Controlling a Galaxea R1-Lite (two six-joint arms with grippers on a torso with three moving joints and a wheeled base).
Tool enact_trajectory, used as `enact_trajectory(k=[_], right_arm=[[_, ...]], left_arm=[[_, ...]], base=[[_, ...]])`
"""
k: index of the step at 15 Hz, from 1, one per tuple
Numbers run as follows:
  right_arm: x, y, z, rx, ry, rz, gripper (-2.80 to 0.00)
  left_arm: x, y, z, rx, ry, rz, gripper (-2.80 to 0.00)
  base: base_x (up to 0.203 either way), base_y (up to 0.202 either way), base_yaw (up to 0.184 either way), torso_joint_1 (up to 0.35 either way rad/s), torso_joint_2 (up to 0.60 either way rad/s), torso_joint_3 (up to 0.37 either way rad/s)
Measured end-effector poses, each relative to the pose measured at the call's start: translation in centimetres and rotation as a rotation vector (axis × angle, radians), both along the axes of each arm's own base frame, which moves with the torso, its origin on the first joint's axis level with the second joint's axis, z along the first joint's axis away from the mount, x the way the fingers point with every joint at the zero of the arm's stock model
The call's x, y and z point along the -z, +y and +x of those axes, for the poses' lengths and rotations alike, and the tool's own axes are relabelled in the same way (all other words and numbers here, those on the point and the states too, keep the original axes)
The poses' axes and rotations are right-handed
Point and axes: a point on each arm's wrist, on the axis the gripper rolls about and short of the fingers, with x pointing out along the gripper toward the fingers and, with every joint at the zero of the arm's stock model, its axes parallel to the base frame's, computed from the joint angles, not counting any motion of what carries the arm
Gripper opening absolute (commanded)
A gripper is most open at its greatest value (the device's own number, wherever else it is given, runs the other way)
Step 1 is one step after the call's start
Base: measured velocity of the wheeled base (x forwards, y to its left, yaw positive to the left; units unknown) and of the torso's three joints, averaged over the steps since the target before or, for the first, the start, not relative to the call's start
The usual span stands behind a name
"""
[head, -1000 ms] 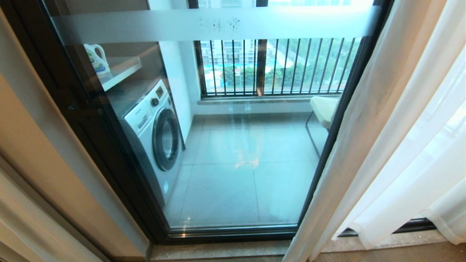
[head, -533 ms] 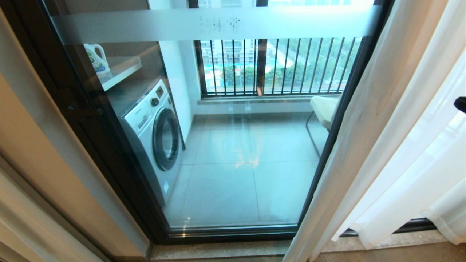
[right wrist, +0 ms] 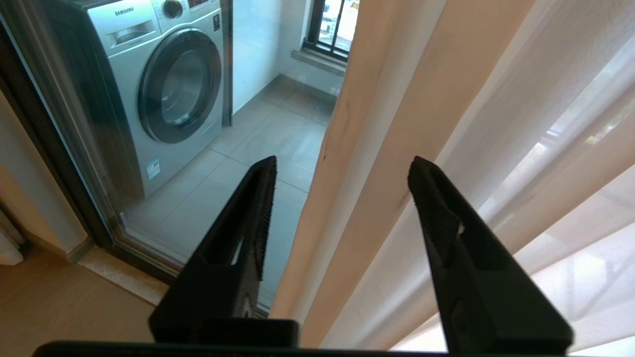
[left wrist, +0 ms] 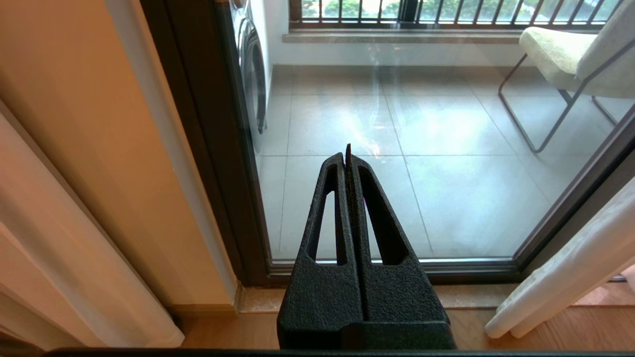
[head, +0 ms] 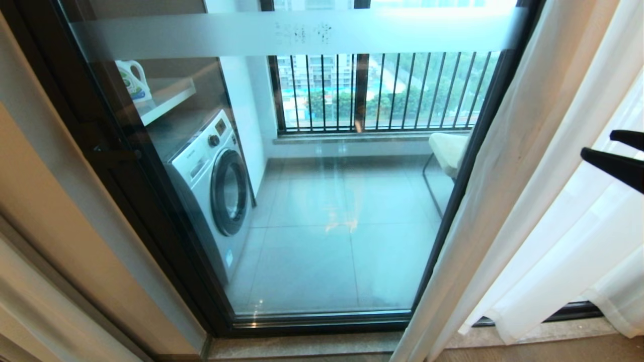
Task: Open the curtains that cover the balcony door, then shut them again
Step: Pull the inner curtains open on both sides
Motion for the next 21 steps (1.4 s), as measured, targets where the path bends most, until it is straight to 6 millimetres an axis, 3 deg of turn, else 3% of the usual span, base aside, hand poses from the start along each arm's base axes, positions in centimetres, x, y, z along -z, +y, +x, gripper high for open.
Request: enact_trajectory(k=[10, 21], right_arm=[[-0.3, -0.1, 1.2, 0.006, 0.010, 0.021, 0.00], [-1.1, 0.0, 7.2, 0.032, -0.080, 0.067, 0.00]], left_arm=[[0.0, 0.0, 0.0, 0.000, 0.000, 0.000, -2.80], [0.0, 0.0, 0.0, 0.000, 0.000, 0.000, -2.80]], base=[[0.000, 0.000, 0.000, 0.000, 0.00, 0.000], [0.000, 0.000, 0.000, 0.000, 0.00, 0.000]])
